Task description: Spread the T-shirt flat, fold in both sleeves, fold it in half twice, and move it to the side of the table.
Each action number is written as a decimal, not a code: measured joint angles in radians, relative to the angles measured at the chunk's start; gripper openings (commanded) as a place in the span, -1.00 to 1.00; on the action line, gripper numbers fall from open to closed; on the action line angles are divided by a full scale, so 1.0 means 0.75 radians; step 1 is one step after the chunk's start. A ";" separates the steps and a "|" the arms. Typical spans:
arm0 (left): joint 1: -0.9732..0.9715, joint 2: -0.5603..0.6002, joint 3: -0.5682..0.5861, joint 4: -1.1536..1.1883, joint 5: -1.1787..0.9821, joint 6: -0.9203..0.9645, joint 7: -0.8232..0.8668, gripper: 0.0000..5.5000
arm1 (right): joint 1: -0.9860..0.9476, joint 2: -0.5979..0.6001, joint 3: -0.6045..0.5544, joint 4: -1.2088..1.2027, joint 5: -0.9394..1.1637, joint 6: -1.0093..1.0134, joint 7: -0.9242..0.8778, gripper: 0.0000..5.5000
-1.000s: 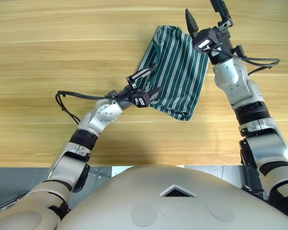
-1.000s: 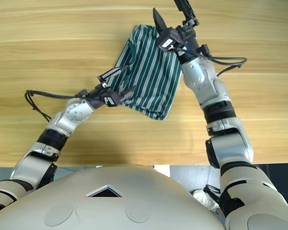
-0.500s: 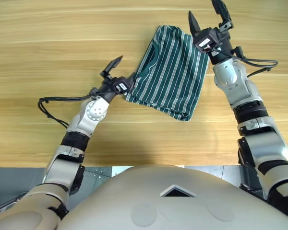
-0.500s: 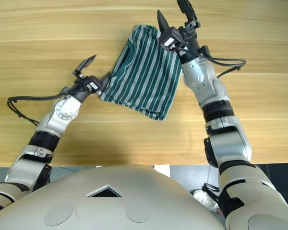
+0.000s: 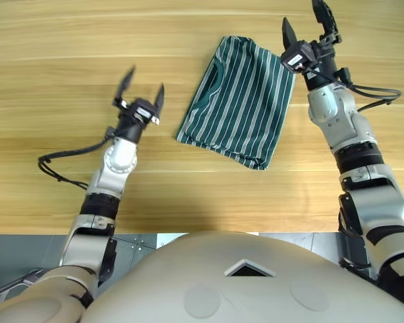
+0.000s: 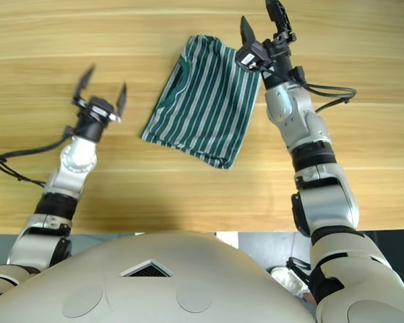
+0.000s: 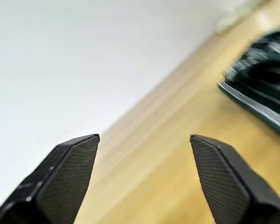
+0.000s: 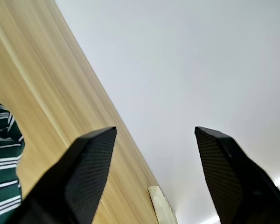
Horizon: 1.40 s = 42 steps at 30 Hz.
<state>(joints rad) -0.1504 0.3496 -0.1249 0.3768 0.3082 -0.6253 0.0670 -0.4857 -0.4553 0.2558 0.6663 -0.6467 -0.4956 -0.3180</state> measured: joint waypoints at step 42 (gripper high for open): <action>0.446 0.188 -0.421 -0.191 0.017 -0.095 -0.309 0.31 | -0.217 0.091 0.349 0.535 -0.172 -0.087 0.062 0.13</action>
<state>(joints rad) 0.1842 0.4904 -0.4409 0.2336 0.3212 -0.6963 -0.1645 -0.6487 -0.3869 0.5176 1.0674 -0.7757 -0.5608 -0.2715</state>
